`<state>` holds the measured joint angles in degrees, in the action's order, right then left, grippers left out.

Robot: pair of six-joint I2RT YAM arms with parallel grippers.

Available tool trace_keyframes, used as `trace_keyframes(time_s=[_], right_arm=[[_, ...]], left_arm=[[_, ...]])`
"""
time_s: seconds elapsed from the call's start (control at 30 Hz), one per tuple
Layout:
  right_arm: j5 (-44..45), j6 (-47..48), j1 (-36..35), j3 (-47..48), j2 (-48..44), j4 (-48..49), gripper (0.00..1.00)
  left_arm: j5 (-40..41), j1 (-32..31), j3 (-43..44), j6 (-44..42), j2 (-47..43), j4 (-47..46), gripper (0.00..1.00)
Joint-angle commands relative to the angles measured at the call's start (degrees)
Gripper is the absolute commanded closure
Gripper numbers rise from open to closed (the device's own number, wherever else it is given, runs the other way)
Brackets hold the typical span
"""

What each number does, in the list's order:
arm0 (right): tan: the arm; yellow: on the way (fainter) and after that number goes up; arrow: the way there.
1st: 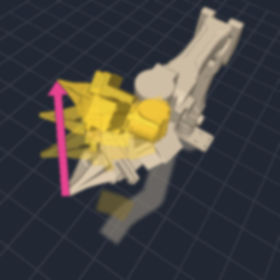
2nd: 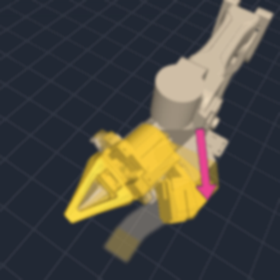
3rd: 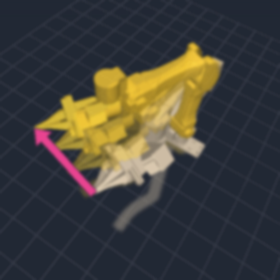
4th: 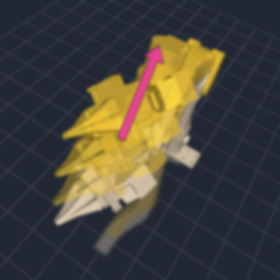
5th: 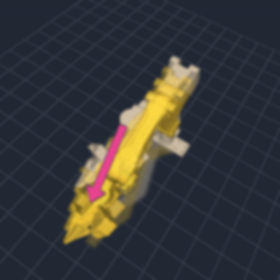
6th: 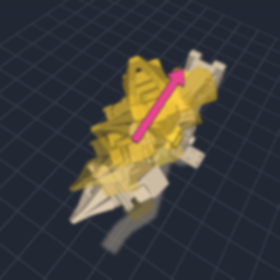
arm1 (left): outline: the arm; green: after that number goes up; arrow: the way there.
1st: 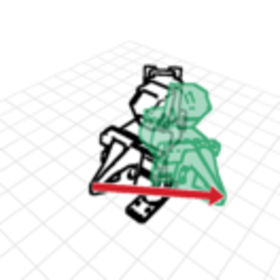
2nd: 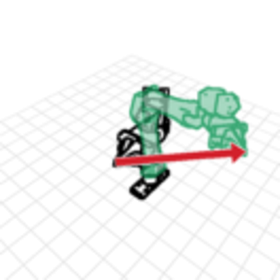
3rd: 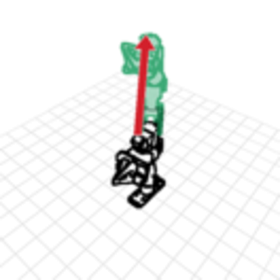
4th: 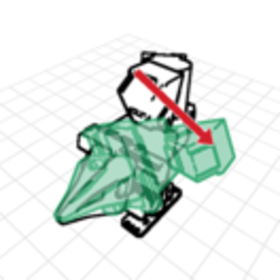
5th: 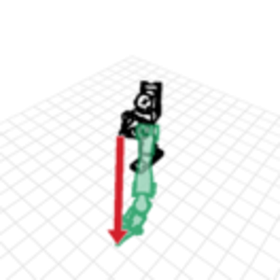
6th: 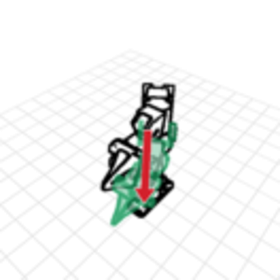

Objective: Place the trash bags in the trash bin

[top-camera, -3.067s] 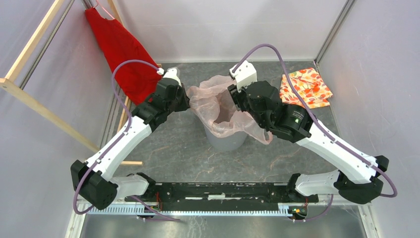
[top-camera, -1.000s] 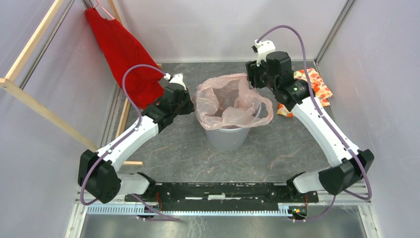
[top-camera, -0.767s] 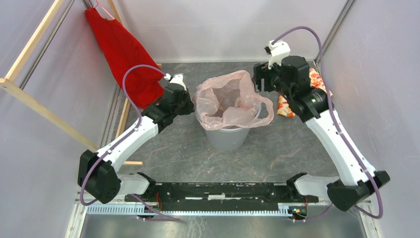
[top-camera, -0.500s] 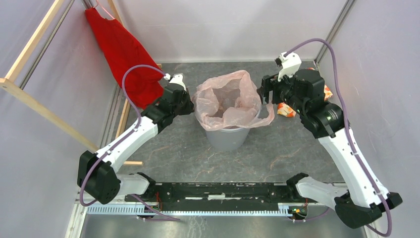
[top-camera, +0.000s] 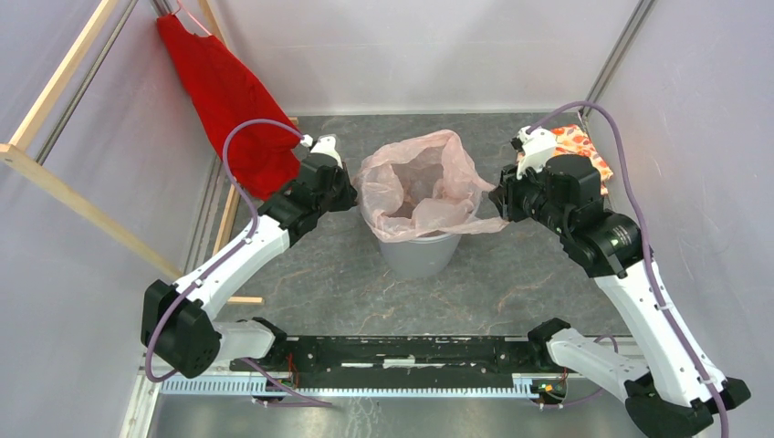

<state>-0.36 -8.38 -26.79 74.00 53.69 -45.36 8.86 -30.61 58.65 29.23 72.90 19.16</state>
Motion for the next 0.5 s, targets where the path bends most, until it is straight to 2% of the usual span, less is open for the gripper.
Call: trace_keyframes(time_s=[0.0,0.13,0.47], right_arm=[[8.03,-1.23,-0.18,-2.1,0.5,0.37,0.76],[11.97,-1.13,-0.06,-5.91,1.68,1.68,0.92],[12.65,-2.78,-0.12,-17.92,-2.6,6.27,0.94]], left_arm=[[0.1,0.11,0.63,0.34,-1.61,-1.41,0.98],[0.19,0.11,0.52,0.05,-1.54,-1.1,0.98],[-0.42,0.11,-1.0,0.41,-2.24,-0.83,0.98]])
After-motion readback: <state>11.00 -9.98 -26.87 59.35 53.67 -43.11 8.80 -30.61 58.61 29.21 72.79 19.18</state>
